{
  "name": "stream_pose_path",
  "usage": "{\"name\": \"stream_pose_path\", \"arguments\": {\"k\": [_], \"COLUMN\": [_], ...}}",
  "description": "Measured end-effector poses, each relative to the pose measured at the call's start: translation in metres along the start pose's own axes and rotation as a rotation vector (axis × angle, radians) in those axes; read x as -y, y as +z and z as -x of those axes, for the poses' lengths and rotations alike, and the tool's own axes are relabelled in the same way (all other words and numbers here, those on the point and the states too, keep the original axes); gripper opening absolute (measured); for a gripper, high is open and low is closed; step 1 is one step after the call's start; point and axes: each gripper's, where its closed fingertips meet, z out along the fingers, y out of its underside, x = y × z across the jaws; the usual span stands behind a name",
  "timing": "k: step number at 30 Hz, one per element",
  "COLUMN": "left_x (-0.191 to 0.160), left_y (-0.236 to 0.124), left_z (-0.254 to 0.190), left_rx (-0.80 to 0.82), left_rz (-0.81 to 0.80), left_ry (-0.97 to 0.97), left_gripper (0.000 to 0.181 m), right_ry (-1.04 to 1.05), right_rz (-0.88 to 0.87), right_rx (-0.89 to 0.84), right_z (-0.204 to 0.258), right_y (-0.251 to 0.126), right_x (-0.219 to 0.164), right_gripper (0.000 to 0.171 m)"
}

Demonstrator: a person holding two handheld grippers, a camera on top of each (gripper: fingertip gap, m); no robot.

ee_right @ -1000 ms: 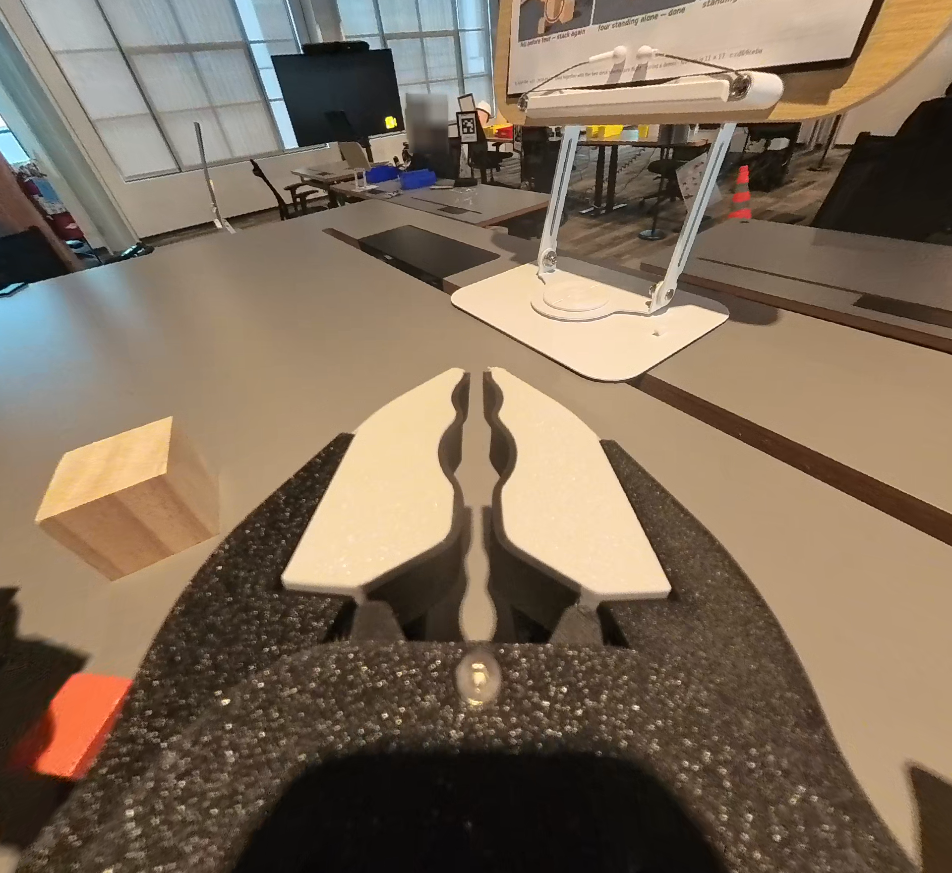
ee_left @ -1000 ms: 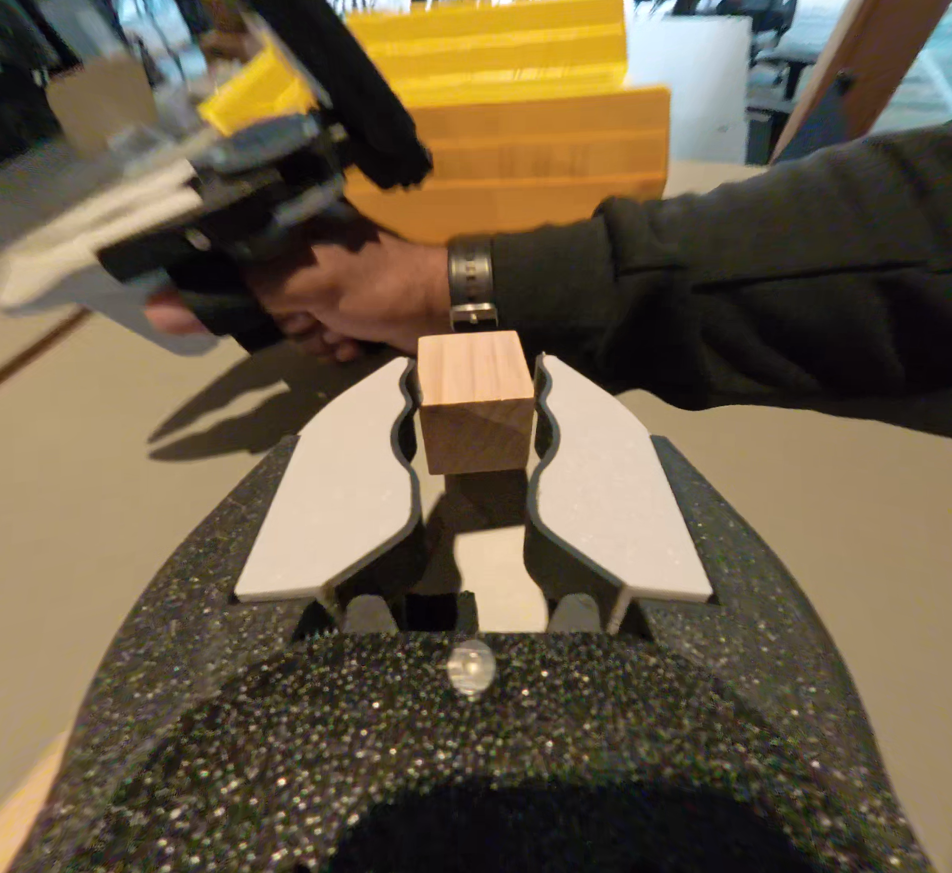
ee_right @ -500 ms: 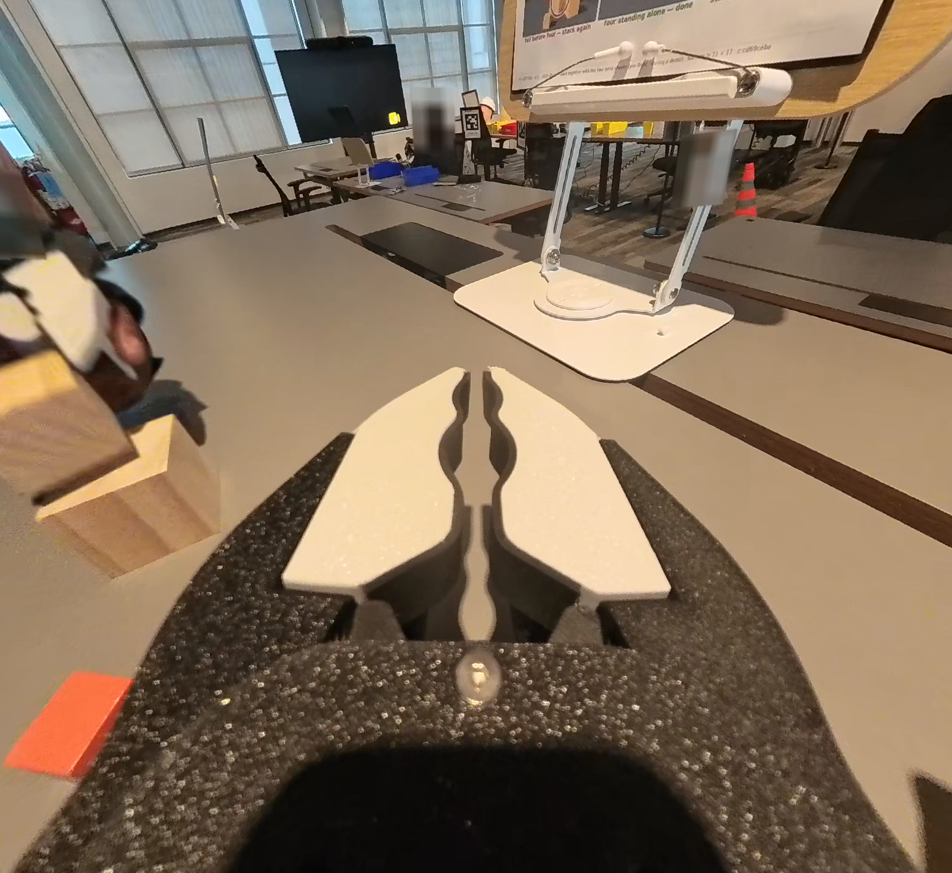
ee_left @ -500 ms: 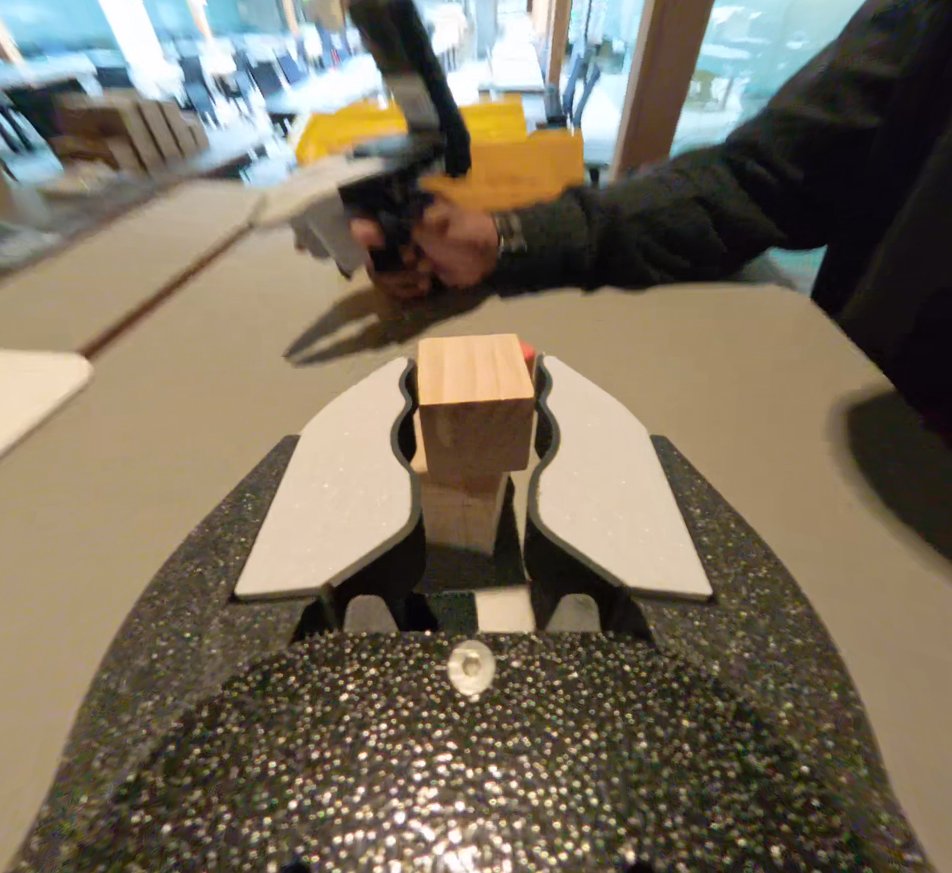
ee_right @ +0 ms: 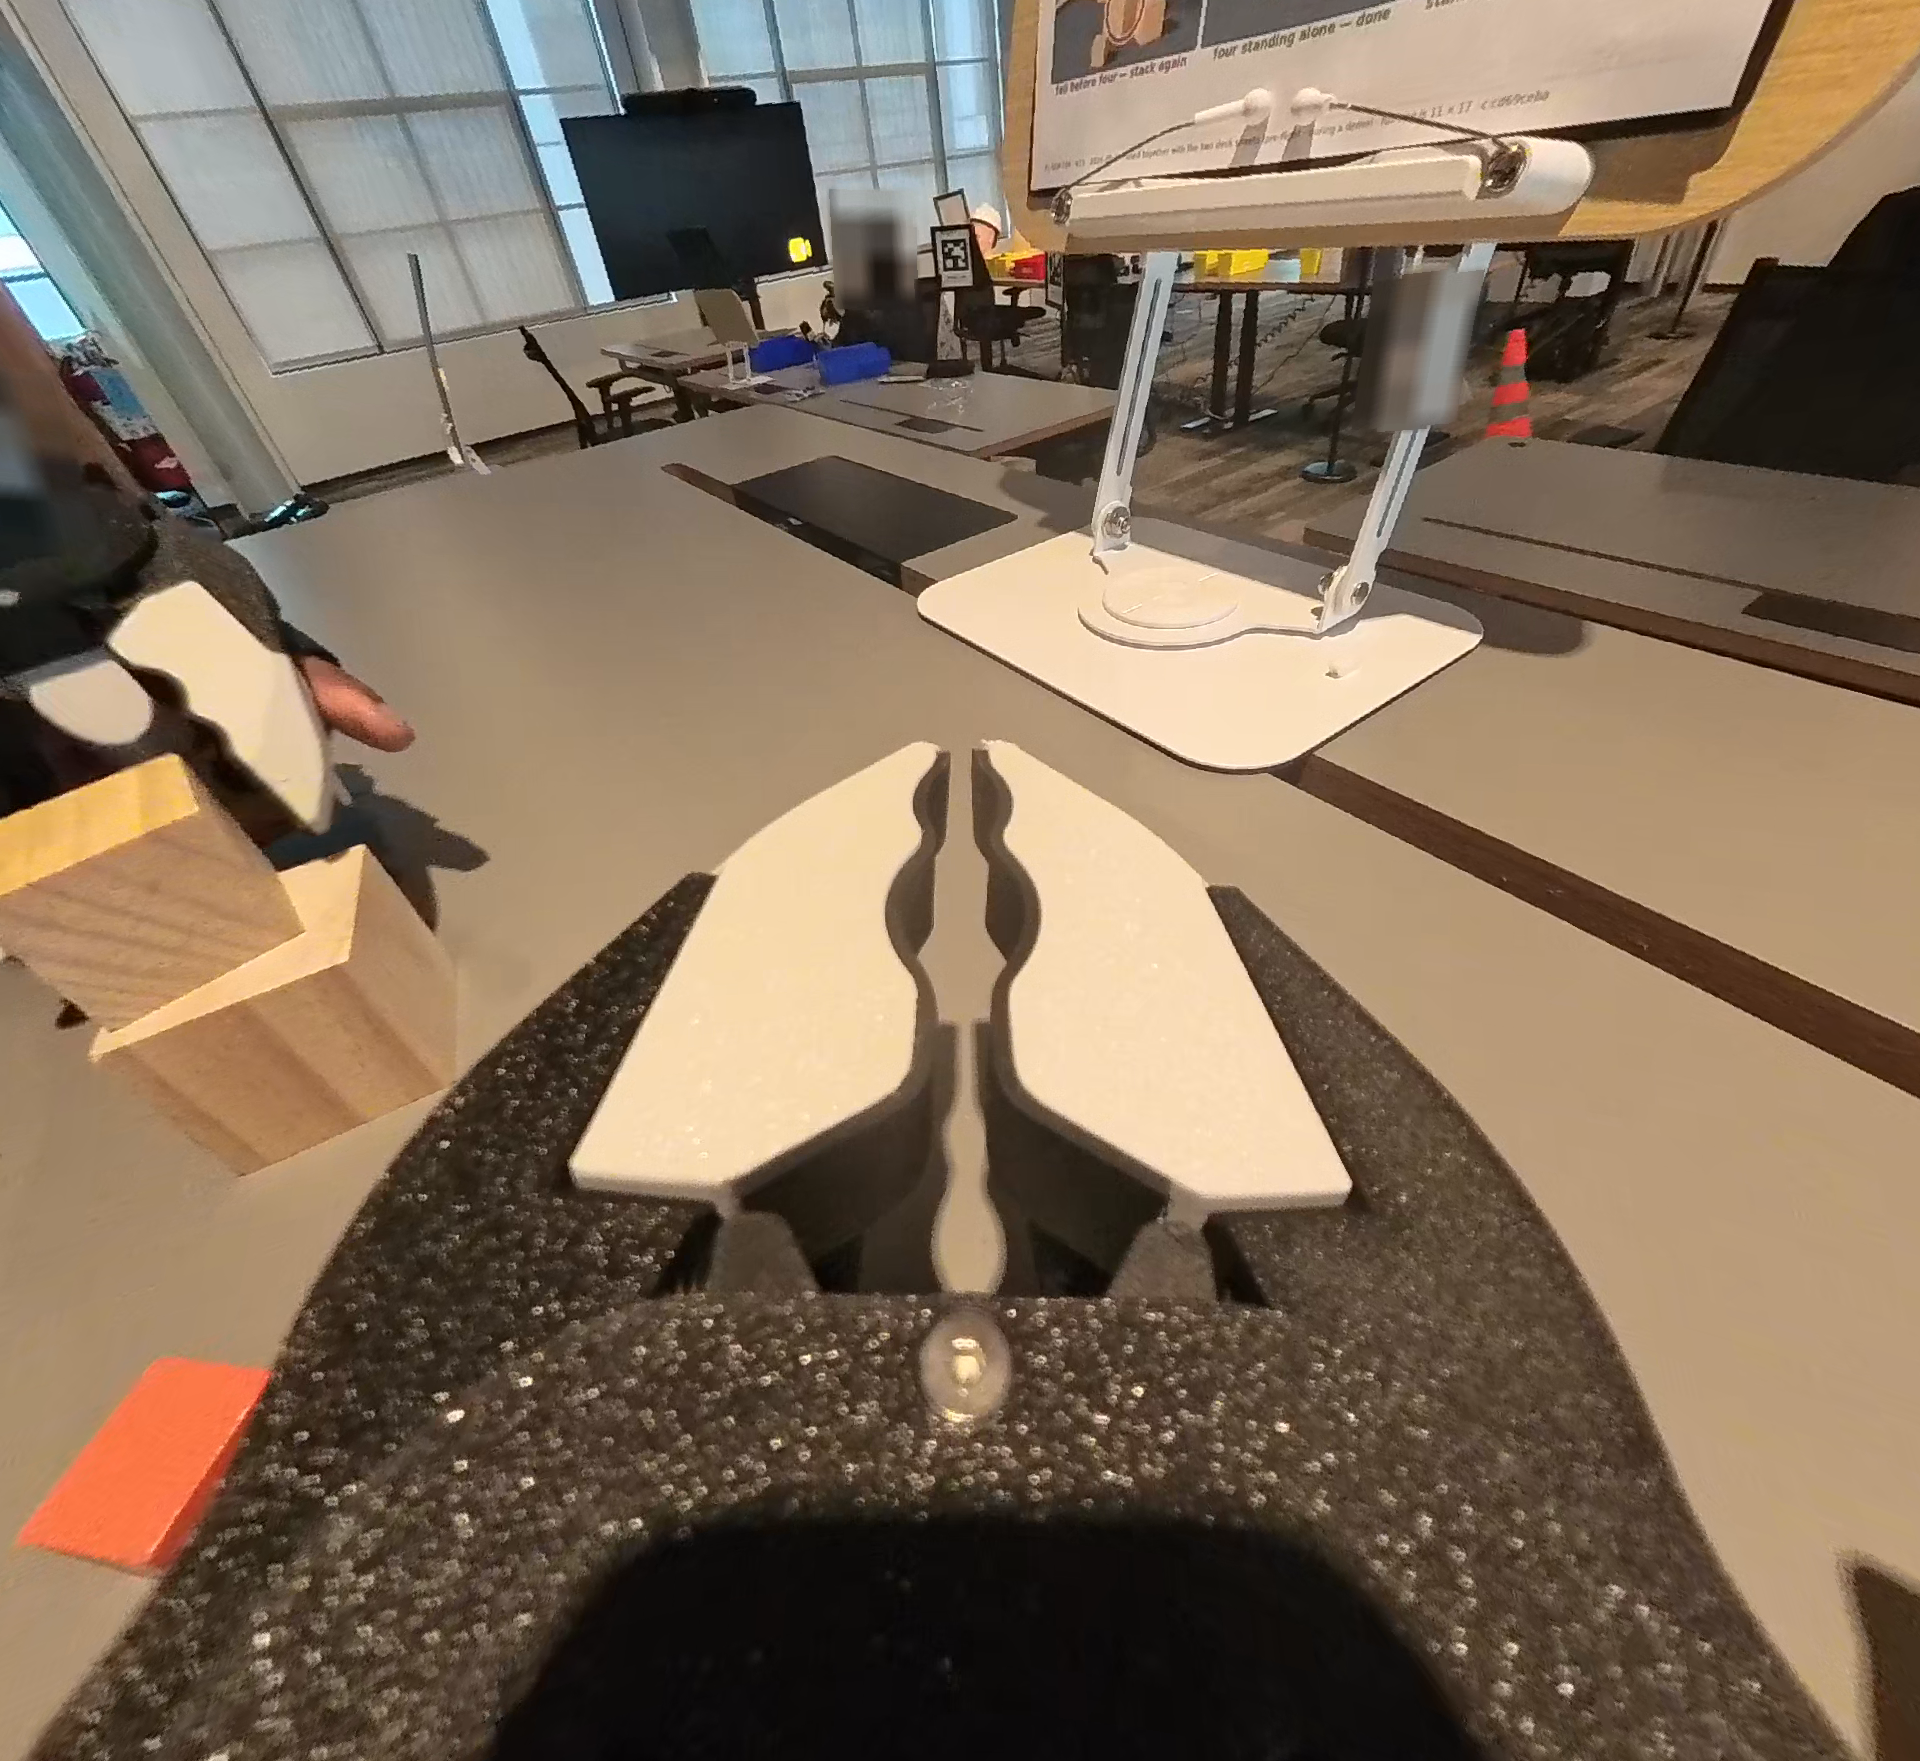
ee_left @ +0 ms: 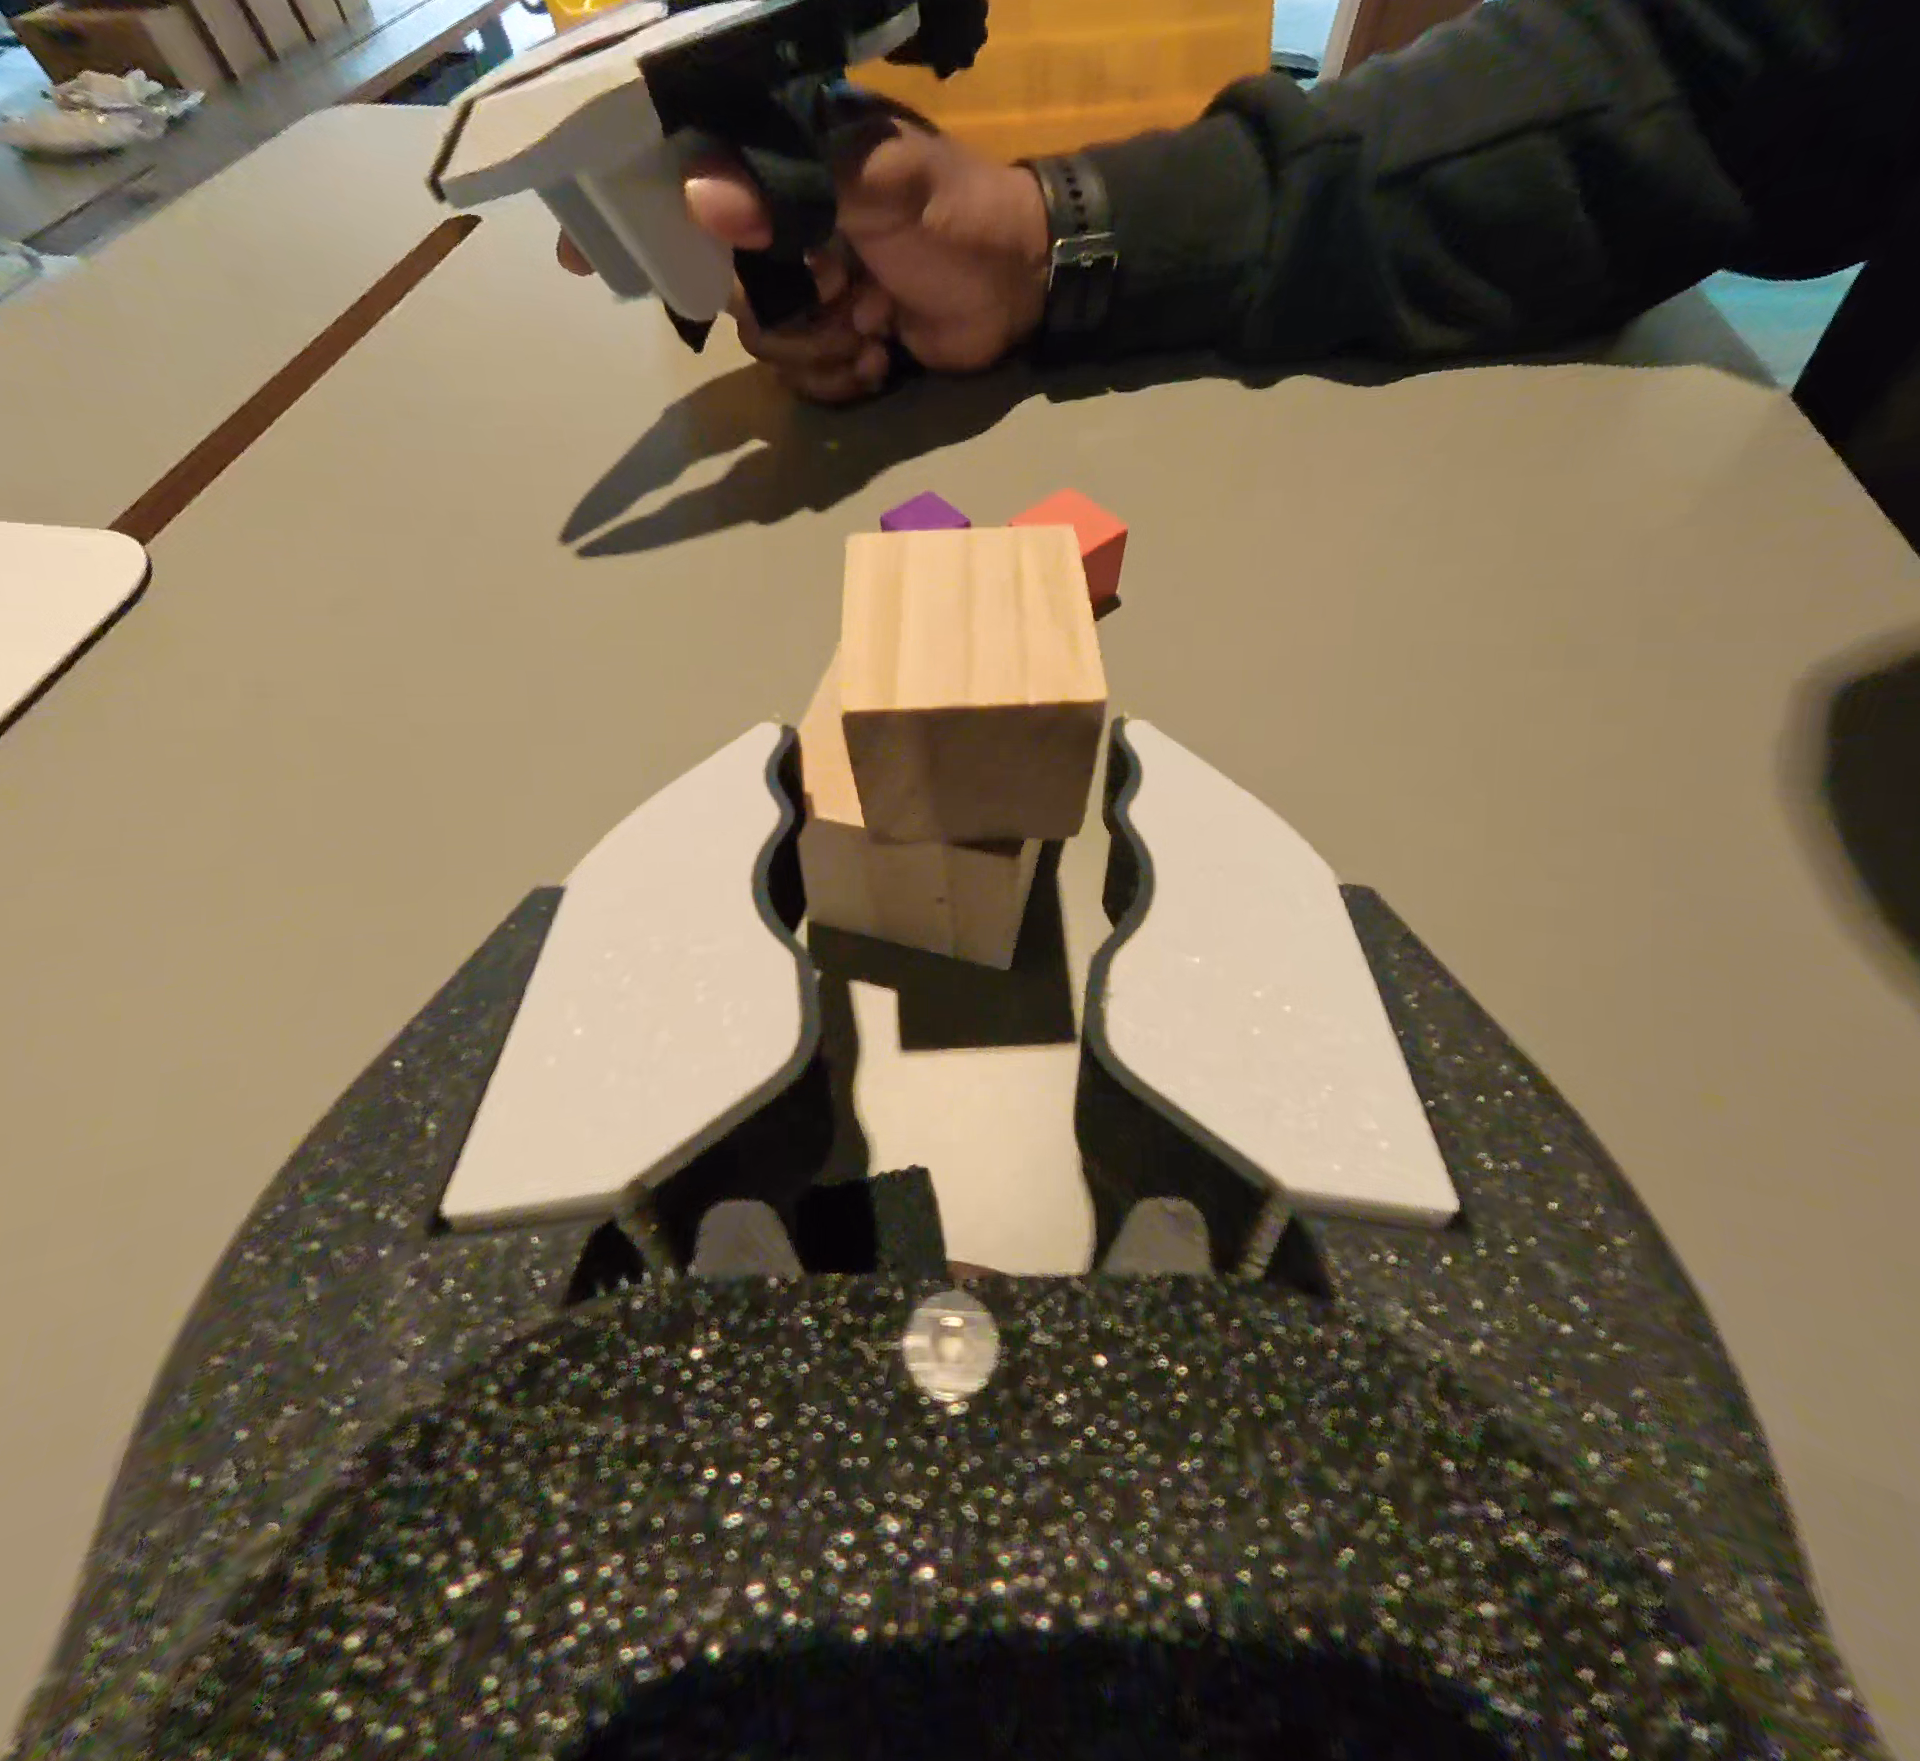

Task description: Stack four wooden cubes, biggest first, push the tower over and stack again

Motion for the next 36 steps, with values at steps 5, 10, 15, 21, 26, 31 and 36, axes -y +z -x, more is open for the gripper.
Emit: {"name": "stream_pose_path", "arguments": {"k": [5,10,15,21,26,31,36], "left_x": [0.003,0.007,0.016,0.017,0.020,0.021,0.017], "left_y": [0.000,-0.004,-0.002,0.004,0.004,0.012,0.012], "left_z": [0.006,0.009,0.008,0.011,0.006,0.002,0.005], "left_rx": [0.048,0.038,-0.067,-0.191,-0.223,-0.230,-0.220], "left_rz": [0.003,-0.070,-0.145,-0.132,-0.148,-0.133,-0.107], "left_ry": [0.043,0.074,0.076,0.043,0.044,0.060,0.041], "left_gripper": [0.044,0.043,0.043,0.043,0.043,0.043,0.043], "right_ry": [0.002,-0.001,-0.006,-0.006,-0.002,-0.002,-0.006], "right_rz": [0.001,0.007,0.012,0.007,0.010,0.010,0.015], "right_rx": [0.001,0.003,0.008,0.008,0.009,0.008,0.008], "right_z": [0.000,0.000,0.001,0.001,0.001,0.001,0.001], "right_y": [0.000,0.001,0.001,0.001,0.001,0.001,0.002], "right_x": [0.000,-0.001,-0.002,-0.001,-0.001,-0.001,-0.002], "right_gripper": [0.004,0.004,0.004,0.004,0.004,0.004,0.004]}}
